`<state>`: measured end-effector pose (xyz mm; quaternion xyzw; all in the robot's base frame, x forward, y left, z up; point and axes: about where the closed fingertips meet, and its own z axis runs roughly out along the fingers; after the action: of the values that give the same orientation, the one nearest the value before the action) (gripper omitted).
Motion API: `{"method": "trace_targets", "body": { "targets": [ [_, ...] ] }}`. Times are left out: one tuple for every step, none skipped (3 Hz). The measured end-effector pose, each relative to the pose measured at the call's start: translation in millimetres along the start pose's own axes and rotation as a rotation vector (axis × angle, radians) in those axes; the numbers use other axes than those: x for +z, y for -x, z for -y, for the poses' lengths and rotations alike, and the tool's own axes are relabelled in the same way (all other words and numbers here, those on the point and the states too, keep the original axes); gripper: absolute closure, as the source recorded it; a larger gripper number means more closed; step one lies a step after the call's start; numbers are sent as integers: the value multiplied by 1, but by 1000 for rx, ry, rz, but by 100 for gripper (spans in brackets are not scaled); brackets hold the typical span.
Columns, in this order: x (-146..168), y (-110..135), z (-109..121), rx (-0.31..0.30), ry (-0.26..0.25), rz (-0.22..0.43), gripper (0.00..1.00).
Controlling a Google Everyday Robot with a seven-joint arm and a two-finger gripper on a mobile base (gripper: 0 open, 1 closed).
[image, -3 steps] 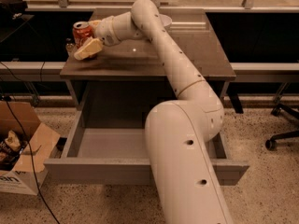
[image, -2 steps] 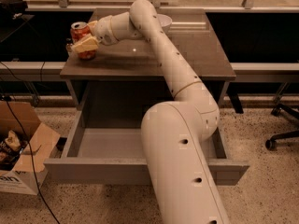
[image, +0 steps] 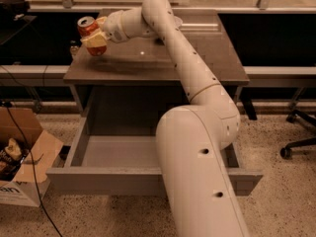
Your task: Place coke can into top drawer
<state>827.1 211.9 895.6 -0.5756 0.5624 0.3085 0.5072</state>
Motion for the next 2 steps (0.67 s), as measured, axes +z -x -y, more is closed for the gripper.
{"method": "trace_targets", "body": {
  "targets": [
    [-58, 8, -6, 40, -77, -32, 100],
    [-110, 18, -16, 81, -164, -13, 100]
  ]
}}
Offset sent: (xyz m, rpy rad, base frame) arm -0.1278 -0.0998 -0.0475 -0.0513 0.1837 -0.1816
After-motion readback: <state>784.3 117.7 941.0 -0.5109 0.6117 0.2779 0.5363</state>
